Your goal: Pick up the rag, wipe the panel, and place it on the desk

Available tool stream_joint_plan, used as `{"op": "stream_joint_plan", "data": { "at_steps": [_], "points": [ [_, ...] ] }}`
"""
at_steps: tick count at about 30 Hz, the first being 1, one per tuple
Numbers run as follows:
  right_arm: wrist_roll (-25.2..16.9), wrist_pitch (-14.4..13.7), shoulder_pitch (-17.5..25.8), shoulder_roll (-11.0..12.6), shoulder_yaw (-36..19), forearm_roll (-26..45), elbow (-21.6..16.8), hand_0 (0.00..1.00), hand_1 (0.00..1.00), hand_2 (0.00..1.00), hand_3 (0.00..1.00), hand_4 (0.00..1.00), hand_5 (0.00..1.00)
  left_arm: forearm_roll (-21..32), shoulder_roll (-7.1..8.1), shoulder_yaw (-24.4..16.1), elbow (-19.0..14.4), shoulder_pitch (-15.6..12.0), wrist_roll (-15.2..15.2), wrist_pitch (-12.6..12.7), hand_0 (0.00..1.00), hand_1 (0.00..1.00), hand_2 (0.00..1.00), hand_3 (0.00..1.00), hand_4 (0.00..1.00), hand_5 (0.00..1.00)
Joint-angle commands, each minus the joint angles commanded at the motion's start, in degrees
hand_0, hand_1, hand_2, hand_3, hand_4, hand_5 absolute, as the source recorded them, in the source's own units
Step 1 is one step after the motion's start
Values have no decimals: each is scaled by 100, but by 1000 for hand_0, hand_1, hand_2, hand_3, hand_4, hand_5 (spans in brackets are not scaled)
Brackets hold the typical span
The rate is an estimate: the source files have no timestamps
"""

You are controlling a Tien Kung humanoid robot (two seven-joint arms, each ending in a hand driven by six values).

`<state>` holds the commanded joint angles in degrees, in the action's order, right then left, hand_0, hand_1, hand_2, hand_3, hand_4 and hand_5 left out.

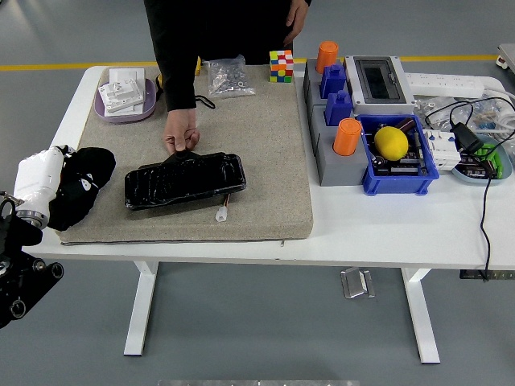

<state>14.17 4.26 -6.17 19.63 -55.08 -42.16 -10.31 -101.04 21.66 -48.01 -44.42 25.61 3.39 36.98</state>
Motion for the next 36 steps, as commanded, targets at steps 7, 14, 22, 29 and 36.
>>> {"op": "stream_joint_plan", "data": {
  "at_steps": [7,14,22,29,36],
  "points": [
    [-1,3,-11,-18,56,-1,0,719,655,684,587,972,572,246,-155,-21,252,88,-142,0,227,190,490,451,270,2],
    [17,0,-35,-14,69,-37,0,719,655,684,587,971,572,421,-287,59,478,213,-179,0,232,203,498,470,217,2],
    [26,3,-54,-12,109,-52,0,719,655,684,587,972,572,483,-449,113,729,353,-172,0,238,223,576,500,202,2],
    [25,7,-67,-5,130,-33,0,719,655,684,587,972,573,430,-524,-4,845,479,-142,0,238,224,576,506,213,2],
    [11,4,-65,-14,132,11,0,719,655,684,588,972,573,417,-526,-86,827,515,-165,-99,321,365,654,564,383,2]
  ]
}}
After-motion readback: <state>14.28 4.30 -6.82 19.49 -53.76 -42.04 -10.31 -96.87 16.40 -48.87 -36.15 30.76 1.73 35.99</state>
